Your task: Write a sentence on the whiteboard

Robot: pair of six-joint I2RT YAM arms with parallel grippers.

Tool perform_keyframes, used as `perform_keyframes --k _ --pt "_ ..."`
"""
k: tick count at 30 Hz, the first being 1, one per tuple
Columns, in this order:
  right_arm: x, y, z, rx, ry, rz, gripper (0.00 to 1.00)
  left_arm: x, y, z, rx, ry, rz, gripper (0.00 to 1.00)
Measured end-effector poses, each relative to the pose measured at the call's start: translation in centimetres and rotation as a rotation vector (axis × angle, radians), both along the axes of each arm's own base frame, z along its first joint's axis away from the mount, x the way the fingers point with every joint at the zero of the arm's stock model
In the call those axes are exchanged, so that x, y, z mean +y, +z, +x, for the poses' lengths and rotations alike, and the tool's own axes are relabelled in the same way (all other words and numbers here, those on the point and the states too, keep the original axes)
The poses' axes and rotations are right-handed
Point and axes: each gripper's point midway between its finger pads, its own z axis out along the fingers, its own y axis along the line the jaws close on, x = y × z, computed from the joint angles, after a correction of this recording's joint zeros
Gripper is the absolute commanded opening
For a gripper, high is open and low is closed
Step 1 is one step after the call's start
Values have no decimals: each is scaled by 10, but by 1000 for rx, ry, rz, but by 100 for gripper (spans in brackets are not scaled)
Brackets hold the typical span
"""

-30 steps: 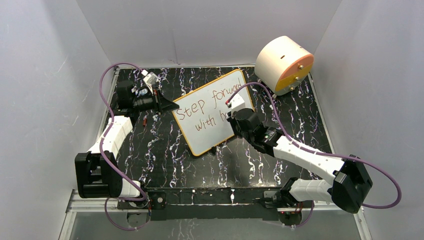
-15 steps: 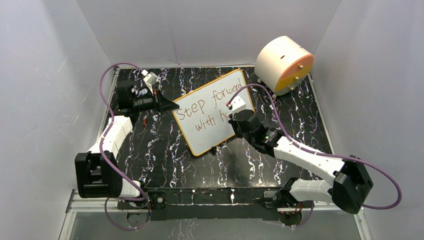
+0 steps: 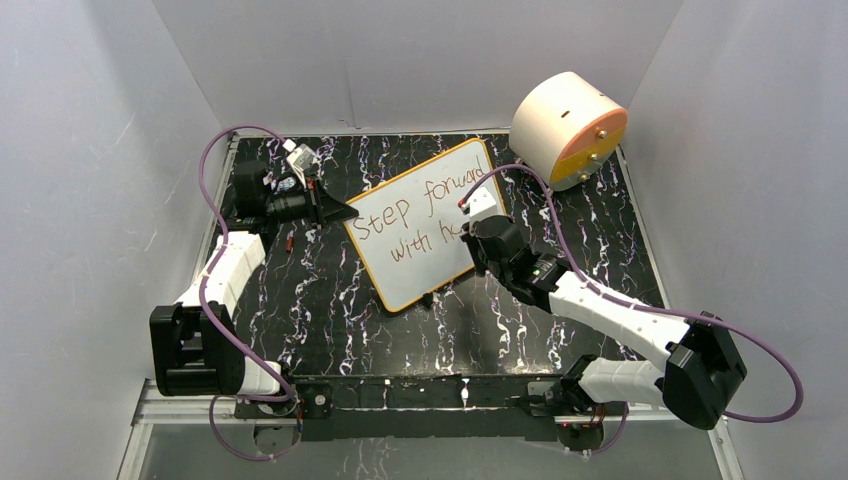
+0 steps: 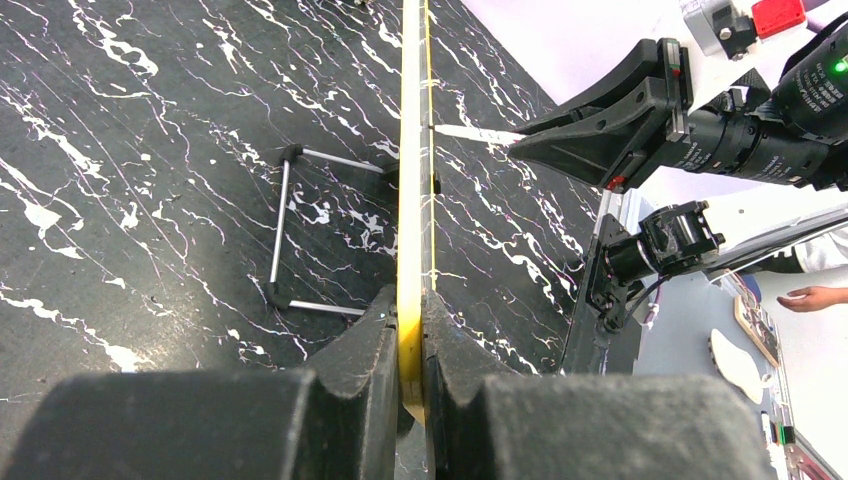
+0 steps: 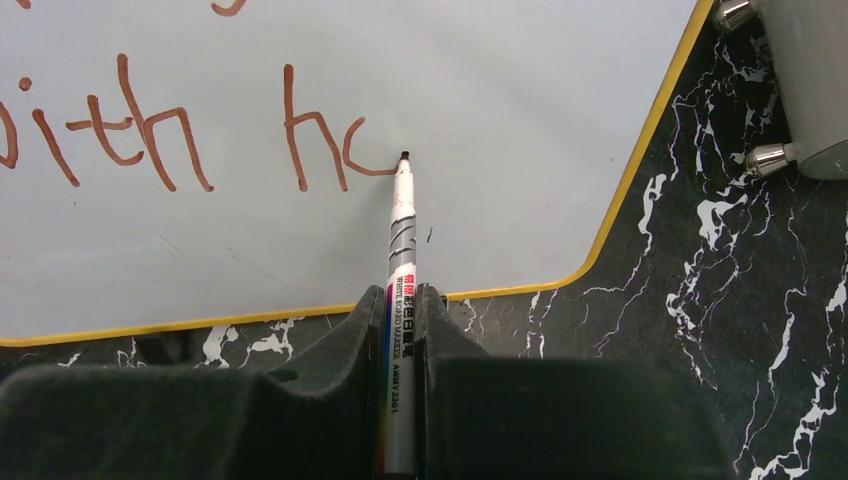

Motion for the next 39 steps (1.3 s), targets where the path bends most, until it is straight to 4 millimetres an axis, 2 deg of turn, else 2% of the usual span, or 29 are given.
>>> perform_keyframes --k 15,22,39 --pt "14 22 9 -61 38 47 0 0 0 0 0 -1 0 0" --pt "16 22 8 -50 63 49 0 0 0 0 0 -1 0 0" --pt "15 8 -5 22 95 27 0 0 0 0 0 0 0 0"
